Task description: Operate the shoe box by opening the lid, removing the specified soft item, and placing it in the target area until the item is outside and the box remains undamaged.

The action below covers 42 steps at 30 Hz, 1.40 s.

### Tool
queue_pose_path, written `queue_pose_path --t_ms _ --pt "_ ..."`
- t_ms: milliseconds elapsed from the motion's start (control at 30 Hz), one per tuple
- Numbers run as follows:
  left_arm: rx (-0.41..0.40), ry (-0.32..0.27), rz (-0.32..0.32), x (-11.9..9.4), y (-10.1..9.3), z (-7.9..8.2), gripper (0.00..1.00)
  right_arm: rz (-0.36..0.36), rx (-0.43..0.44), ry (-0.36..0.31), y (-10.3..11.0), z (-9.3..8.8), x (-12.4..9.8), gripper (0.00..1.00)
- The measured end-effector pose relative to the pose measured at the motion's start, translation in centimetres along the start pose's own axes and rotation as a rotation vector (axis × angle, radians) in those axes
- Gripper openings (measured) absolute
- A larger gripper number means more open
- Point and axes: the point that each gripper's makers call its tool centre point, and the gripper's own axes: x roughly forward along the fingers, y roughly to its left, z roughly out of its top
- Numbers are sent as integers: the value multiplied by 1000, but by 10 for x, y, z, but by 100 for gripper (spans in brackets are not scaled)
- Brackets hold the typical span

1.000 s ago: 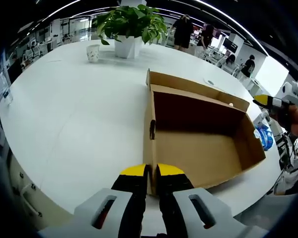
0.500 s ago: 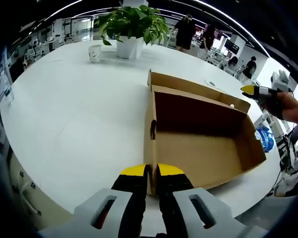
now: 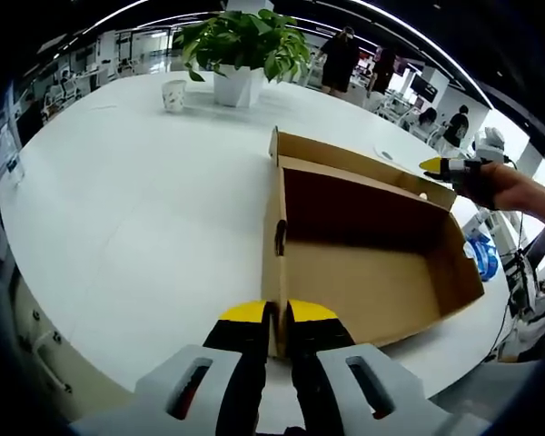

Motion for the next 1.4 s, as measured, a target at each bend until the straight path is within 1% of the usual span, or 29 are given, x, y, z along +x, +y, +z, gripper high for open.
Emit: queue_pose_path --t_ms 133,167,267,400,500,600,733,800,933,967,1100,1267,1400 --pt "-4 0 0 3 1 0 5 -3 3 36 2 -7 11 23" --pt "-3 0 0 3 1 0 5 -4 3 45 -2 -7 18 23" --pt "-4 0 1 3 1 0 5 -5 7 62 -6 -11 30 22" --pt "-2 2 1 5 3 1 5 -20 16 61 -11 -9 42 15" --pt "2 3 2 7 4 0 5 -45 18 92 -16 -15 48 9" --pt "2 2 1 8 5 0 5 -68 28 100 -21 -16 51 6" --pt "-3 2 -1 9 6 -1 5 -86 37 101 -22 -15 48 4" --pt "4 5 1 10 5 -1 5 -104 16 104 -24 -13 46 2" --pt "12 5 4 9 4 -2 5 -114 3 103 -27 -7 42 1" --pt "12 5 4 9 4 -2 5 -117 2 101 -24 -7 37 0" --pt "16 8 3 10 2 -3 5 -130 -4 88 -24 0 29 0" --pt "28 13 -2 9 1 -4 5 -141 -9 49 -21 11 11 0" --pt "38 15 -8 9 0 -3 5 -132 -25 15 -14 21 -5 0"
